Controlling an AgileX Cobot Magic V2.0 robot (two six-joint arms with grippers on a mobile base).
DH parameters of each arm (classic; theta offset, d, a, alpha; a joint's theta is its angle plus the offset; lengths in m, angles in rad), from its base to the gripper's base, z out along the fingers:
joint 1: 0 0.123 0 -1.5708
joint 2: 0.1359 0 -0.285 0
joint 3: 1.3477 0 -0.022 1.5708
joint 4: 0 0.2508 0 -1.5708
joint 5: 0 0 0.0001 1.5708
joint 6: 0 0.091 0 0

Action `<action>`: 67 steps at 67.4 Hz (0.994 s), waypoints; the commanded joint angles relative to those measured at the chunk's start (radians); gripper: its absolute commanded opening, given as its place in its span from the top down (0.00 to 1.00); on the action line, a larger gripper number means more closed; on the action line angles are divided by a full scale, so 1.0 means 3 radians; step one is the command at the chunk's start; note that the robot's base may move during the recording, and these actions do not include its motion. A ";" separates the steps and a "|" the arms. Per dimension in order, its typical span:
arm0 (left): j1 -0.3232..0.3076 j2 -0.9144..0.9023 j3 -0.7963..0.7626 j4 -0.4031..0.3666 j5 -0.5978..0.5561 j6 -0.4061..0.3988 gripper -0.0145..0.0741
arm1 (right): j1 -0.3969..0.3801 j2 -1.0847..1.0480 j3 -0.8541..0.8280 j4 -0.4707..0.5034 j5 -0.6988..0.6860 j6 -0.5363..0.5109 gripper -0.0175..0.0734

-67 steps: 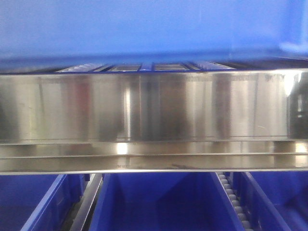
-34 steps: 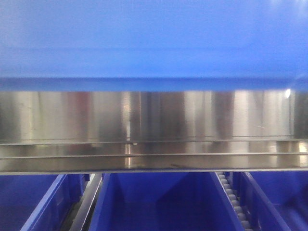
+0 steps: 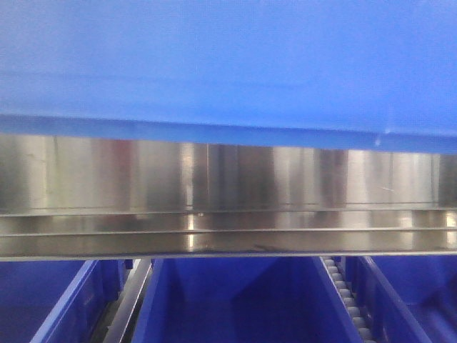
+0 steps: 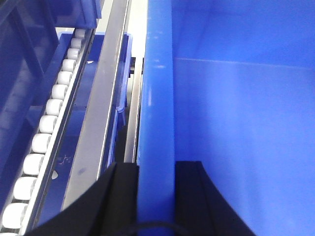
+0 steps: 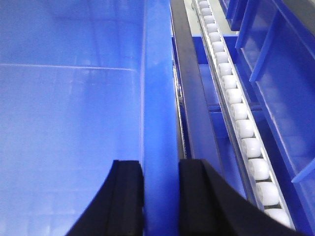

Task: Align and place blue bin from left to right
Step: 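Lift the blue bin with both grippers and pull it off the shelf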

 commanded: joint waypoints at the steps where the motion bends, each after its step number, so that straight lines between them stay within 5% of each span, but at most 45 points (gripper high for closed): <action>1: -0.0097 -0.0005 -0.0038 -0.0123 -0.0311 0.0079 0.96 | 0.0076 -0.0016 -0.0018 0.0036 -0.0514 0.0018 0.89; 67: -0.0097 -0.0109 0.0148 -0.0149 -0.0311 -0.0142 0.96 | 0.0076 -0.0005 -0.0018 0.0036 -0.0550 0.0160 0.89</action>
